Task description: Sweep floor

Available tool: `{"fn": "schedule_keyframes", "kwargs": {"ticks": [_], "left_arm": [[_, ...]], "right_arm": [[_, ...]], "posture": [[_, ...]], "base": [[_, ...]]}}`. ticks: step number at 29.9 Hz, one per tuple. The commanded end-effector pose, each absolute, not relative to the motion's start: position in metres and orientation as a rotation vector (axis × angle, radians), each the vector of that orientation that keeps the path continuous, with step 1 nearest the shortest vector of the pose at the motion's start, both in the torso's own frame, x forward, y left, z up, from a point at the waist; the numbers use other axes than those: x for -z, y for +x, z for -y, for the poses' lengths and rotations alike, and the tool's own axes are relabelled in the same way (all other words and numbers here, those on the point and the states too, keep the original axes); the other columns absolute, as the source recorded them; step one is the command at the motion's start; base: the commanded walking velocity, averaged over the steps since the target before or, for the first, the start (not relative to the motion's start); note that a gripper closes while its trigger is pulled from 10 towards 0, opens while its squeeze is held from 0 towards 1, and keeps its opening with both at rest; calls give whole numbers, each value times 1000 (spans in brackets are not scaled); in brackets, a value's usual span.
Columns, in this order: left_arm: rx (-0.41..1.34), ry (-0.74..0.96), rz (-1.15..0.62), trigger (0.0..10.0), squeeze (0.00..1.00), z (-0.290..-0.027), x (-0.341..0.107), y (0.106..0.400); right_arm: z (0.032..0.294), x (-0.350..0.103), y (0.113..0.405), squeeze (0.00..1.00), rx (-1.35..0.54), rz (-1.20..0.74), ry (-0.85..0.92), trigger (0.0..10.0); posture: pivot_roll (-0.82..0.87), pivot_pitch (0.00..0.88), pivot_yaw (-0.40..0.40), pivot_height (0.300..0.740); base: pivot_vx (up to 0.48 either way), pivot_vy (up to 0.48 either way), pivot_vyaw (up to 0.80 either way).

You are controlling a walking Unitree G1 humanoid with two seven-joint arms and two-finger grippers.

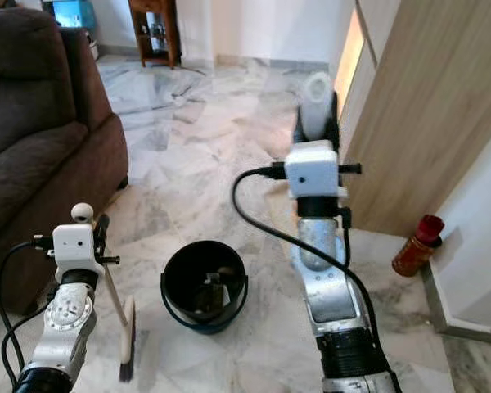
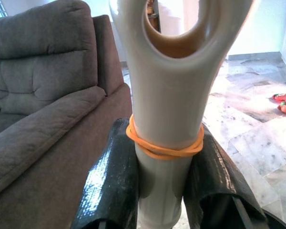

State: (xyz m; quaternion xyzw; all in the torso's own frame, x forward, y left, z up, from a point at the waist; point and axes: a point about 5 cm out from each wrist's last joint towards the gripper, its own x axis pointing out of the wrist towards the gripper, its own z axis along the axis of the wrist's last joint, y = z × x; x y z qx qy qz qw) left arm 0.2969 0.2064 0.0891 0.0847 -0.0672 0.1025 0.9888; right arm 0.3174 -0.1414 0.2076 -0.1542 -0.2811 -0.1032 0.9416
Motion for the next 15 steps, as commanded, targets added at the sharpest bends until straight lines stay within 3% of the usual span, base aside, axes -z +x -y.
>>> {"fn": "schedule_keyframes", "kwargs": {"ticks": [1,6,15], "left_arm": [[-195,176,195,10000,0,-205,-100,299],[-180,172,194,10000,0,-204,-99,298],[-161,168,194,10000,0,-201,-99,297]], "right_arm": [[143,-207,320,0,231,579,-256,10000],[163,-167,329,0,290,400,-169,10000],[172,-143,332,0,300,335,-239,10000]], "posture": [[109,0,-4,740],[112,0,-4,740],[111,0,-2,740]], "base": [[0,0,0],[0,0,0],[0,0,0]]}}
